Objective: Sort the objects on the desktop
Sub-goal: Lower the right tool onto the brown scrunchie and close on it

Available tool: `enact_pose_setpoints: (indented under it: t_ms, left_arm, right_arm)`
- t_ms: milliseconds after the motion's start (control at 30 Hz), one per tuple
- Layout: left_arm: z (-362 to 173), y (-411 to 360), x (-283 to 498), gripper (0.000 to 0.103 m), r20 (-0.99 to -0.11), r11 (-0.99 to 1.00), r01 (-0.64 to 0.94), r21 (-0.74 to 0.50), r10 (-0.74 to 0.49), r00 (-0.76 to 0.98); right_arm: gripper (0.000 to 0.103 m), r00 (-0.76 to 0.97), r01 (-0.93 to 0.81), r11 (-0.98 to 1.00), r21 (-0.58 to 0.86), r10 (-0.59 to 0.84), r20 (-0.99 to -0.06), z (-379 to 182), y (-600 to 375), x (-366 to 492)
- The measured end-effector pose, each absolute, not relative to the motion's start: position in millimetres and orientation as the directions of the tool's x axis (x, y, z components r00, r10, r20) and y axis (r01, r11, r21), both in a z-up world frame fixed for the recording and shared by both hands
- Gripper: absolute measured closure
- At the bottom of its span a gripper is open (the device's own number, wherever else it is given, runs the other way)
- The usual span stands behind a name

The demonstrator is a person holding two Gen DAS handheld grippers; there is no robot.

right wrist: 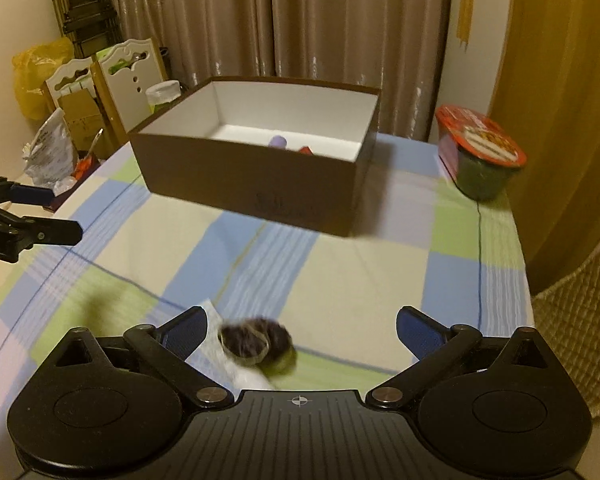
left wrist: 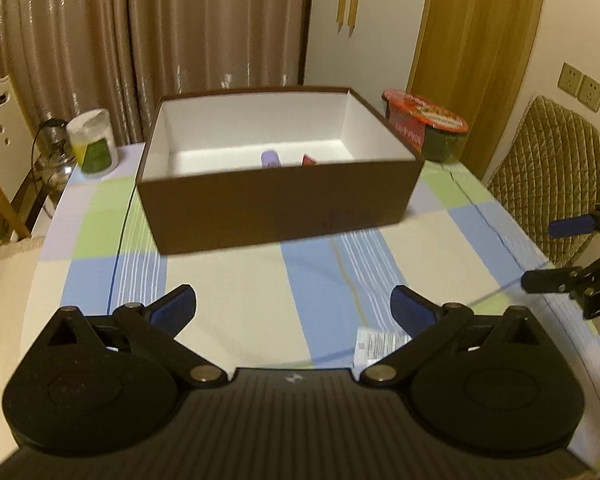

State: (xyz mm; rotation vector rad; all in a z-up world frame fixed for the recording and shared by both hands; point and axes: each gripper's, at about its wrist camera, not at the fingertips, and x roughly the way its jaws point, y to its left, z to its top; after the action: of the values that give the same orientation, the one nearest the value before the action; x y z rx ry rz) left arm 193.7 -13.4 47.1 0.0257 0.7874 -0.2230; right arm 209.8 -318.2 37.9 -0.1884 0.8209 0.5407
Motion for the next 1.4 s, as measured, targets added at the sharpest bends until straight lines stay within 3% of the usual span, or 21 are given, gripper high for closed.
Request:
enact_pose_setpoints:
  t_ms: [400, 767, 1400]
  left_arm:
    - [27, -29, 133, 0.001, -0.753, 0.988, 0.147, -0.038, -0.126, 0.646]
    - [28, -42, 115, 0.001, -0.765, 0.959, 0.283, -0.029, -0.204, 0.611]
    - [5, -55, 116, 0.001, -0.794, 0.931, 0.363, -0.046, -0.254, 0.552]
  right_arm:
    - [0.0, 0.514, -0.54, 0.837, 0.085, 0.408, -0.754, 22, -343, 162]
    - [0.0, 0.529, -0.486, 0.87, 0.08, 0.366, -0.766, 24, -333, 136]
    - [0.0, 0.487, -0.486, 0.872, 0.064, 0.33, -0.809, 8, -317, 140]
